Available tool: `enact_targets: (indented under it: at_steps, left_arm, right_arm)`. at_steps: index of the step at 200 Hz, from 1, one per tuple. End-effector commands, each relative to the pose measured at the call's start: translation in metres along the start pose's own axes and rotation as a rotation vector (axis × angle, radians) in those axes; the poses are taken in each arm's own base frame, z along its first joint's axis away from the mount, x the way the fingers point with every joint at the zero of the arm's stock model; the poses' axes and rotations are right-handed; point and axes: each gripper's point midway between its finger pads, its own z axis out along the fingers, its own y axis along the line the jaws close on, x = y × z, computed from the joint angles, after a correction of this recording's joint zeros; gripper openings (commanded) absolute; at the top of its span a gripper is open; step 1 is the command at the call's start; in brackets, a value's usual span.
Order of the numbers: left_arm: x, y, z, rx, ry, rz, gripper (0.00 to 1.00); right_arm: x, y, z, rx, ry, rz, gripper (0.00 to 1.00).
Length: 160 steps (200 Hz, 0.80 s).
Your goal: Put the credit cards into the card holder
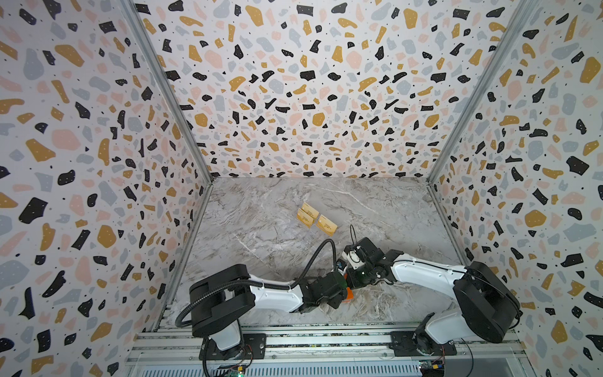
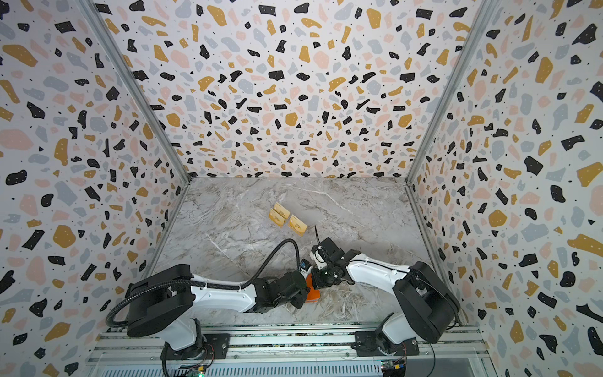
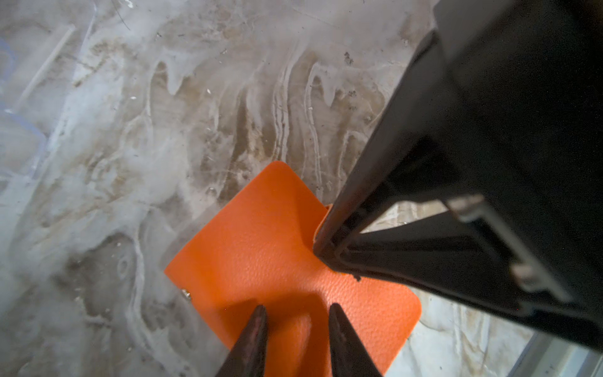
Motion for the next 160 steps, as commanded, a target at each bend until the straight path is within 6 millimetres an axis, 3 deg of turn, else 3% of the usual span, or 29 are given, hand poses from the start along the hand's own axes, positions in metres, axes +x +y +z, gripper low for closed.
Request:
enact_targets:
  at_steps: [1,42,109,139,160]
  left_arm:
    - [0.057,0.01,0.008,-0.017,0.199,0.07,0.34]
    - [0.058,0.011,0.007,-0.021,0.2,0.068,0.34]
    - [0.014,0.001,-0.012,0.012,0.093,-0.016,0.37]
    - [0.003,0.008,-0.021,0.007,0.067,-0.068,0.38]
    - [-0.003,0.017,-0.028,0.012,0.042,-0.134,0.46]
  right_arm:
    - [0.037,-0.045,0.018,0.158,0.11,0.065,0.0]
    - [0.051,-0.051,0.025,0.167,0.157,0.078,0.0]
    - [-0.013,0.005,-0.025,0.006,-0.097,0.018,0.0]
    - [-0.022,0.018,-0.034,-0.056,-0.157,-0.006,0.0]
    - [-0.025,0.018,-0.035,-0.058,-0.176,-0.01,0.02]
